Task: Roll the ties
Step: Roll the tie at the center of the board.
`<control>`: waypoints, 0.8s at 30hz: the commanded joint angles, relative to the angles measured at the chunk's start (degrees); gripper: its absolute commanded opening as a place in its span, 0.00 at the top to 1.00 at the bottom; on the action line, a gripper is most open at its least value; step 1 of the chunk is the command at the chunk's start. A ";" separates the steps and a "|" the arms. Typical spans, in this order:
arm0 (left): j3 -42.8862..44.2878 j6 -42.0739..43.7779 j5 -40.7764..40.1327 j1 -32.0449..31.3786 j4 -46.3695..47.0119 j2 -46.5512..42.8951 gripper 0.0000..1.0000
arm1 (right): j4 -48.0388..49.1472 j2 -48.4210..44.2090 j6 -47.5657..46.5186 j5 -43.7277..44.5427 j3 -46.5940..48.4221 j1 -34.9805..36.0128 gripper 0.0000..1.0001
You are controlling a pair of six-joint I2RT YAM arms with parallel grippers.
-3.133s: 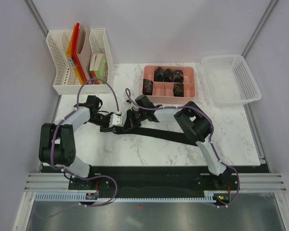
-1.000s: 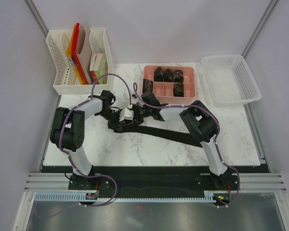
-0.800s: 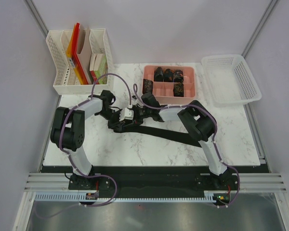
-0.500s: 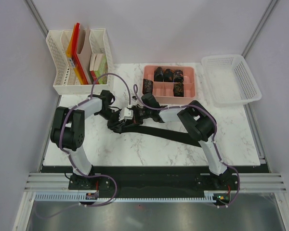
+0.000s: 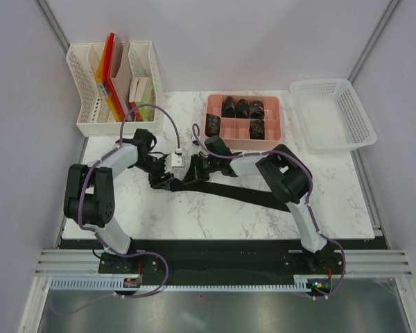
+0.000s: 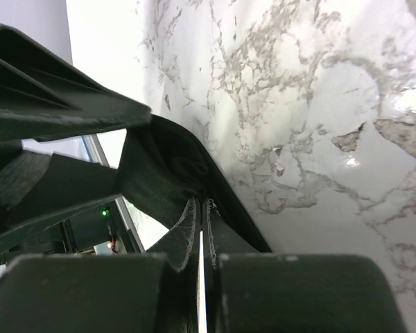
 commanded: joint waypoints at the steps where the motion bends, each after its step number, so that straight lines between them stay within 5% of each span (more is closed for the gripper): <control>1: -3.23 0.12 1.61 0.34 3.93 -4.47 0.32 | -5.81 1.71 -4.08 4.09 -0.76 -0.19 1.00; 3: -3.95 0.30 2.74 0.34 4.90 -5.62 0.23 | -5.81 1.62 -3.99 4.00 -0.76 -0.19 1.00; 13: -6.05 -2.17 1.52 -1.94 10.26 -5.62 0.11 | -5.20 1.00 -3.90 3.38 0.29 -0.28 1.00; 19: -7.46 -2.51 0.11 -4.40 13.43 -4.57 0.13 | -4.76 0.92 -3.38 3.12 0.12 -0.28 1.00; 24: -6.68 -3.48 -2.08 -4.67 14.57 -3.08 0.30 | -4.67 0.65 -3.55 2.94 -0.06 -0.37 1.00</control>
